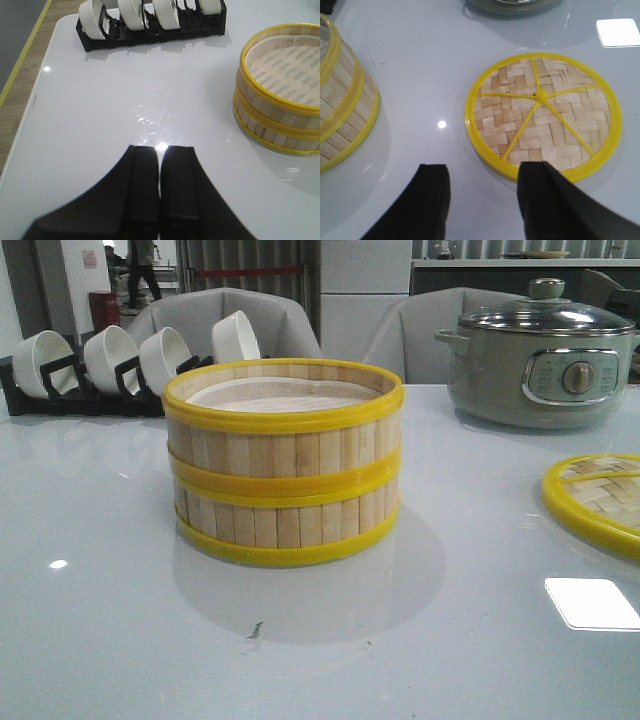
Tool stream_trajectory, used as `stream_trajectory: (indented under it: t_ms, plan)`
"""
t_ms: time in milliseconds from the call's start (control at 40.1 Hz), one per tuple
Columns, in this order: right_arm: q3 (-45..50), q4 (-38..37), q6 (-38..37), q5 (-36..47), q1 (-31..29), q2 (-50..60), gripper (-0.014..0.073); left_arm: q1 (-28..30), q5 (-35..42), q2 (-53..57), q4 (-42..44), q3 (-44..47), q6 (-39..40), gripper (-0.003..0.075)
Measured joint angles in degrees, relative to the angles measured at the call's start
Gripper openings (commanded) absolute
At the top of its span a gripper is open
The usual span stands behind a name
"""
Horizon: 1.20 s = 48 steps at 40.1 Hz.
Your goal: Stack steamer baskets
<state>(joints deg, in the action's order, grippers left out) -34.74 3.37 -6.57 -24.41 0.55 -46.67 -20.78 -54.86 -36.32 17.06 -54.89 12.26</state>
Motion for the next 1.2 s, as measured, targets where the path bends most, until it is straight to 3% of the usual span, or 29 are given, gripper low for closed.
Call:
stream_trajectory:
  t_ms: [299,474,873,1197]
  plan:
    - [0.0,0.2,0.0,-2.3,0.0,-1.5,0.0423,0.0,0.0,0.0,0.0,0.0,0.0,0.0092]
    - [-1.8,0.2,0.0,-3.8,0.0,-9.5,0.0423,0.0,0.0,0.0,0.0,0.0,0.0,0.0092]
    - [-22.8,0.2,0.0,-11.1,-2.4,-35.2,0.0423,0.0,0.0,0.0,0.0,0.0,0.0,0.0092]
    - [-34.4,-0.3,0.0,-14.2,-5.9,-47.0,0.0423,0.0,0.0,0.0,0.0,0.0,0.0,0.0092]
